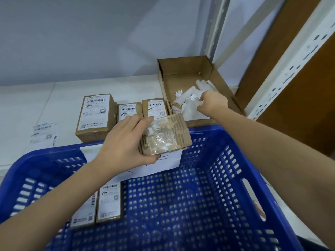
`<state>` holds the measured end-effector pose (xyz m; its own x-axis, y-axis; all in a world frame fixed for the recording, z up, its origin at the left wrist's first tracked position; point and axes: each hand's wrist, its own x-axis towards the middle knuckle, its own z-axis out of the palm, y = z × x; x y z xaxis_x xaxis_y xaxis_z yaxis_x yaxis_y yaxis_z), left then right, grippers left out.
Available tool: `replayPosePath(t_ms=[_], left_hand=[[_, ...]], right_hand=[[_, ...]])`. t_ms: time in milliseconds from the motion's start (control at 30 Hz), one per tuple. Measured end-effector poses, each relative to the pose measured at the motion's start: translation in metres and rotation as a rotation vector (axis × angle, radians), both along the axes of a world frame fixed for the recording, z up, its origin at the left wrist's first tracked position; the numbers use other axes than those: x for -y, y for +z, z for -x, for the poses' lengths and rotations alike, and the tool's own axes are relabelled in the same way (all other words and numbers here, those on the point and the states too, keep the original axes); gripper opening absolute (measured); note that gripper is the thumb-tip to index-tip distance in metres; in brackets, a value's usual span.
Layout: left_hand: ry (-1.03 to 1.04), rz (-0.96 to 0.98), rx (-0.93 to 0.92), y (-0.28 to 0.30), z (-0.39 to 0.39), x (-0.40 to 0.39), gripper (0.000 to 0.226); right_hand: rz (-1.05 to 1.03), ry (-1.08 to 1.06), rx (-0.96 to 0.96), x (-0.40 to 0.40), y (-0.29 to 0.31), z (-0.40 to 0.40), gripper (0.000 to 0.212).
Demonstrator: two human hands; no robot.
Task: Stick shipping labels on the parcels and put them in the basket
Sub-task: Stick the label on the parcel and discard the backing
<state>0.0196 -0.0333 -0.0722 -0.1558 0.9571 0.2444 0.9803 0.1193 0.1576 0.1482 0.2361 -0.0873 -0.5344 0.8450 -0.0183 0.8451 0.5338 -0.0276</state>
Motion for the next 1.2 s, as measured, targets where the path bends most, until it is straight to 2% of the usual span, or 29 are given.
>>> replayPosePath(t_ms=[133,233,300,400,467,533,600,667,767,933,1100,1200], left_hand=[[-0.006,0.002,0.015,0.002,0.000,0.000,0.092],[-0.002,0.006,0.015,0.003,-0.001,0.000,0.092],[0.003,0.005,0.016,0.004,-0.002,0.002,0.093],[0.016,0.001,0.023,0.010,-0.002,0.006,0.095],[0.027,-0.001,0.033,0.014,-0.002,0.010,0.096],[0.038,0.010,0.058,0.018,-0.002,0.015,0.096],[0.042,0.028,0.082,0.024,-0.004,0.019,0.096],[0.046,0.027,0.083,0.028,-0.007,0.024,0.097],[0.040,0.014,0.111,0.034,-0.011,0.033,0.098],[0.012,0.040,0.164,0.043,-0.012,0.056,0.102],[0.060,0.174,0.105,0.048,0.005,0.084,0.124],[0.062,0.217,0.106,0.053,0.017,0.102,0.117]], right_hand=[[0.005,0.006,0.019,-0.002,-0.007,0.000,0.027],[0.014,-0.009,-0.008,0.001,-0.005,-0.004,0.035],[0.014,0.003,-0.099,0.004,0.000,-0.007,0.041],[0.073,0.205,-0.380,0.024,0.015,-0.014,0.046],[0.135,0.433,-0.473,0.049,0.033,-0.023,0.055],[0.160,0.634,-0.407,0.077,0.048,-0.033,0.071],[0.097,0.814,-0.316,0.099,0.054,-0.041,0.087],[0.031,0.920,-0.230,0.112,0.055,-0.045,0.094],[-0.018,0.977,-0.152,0.126,0.056,-0.048,0.096],[-0.065,1.024,-0.196,0.150,0.060,-0.045,0.086],[-0.122,1.048,-0.198,0.179,0.067,-0.036,0.083],[-0.113,1.034,-0.179,0.200,0.067,-0.025,0.084]])
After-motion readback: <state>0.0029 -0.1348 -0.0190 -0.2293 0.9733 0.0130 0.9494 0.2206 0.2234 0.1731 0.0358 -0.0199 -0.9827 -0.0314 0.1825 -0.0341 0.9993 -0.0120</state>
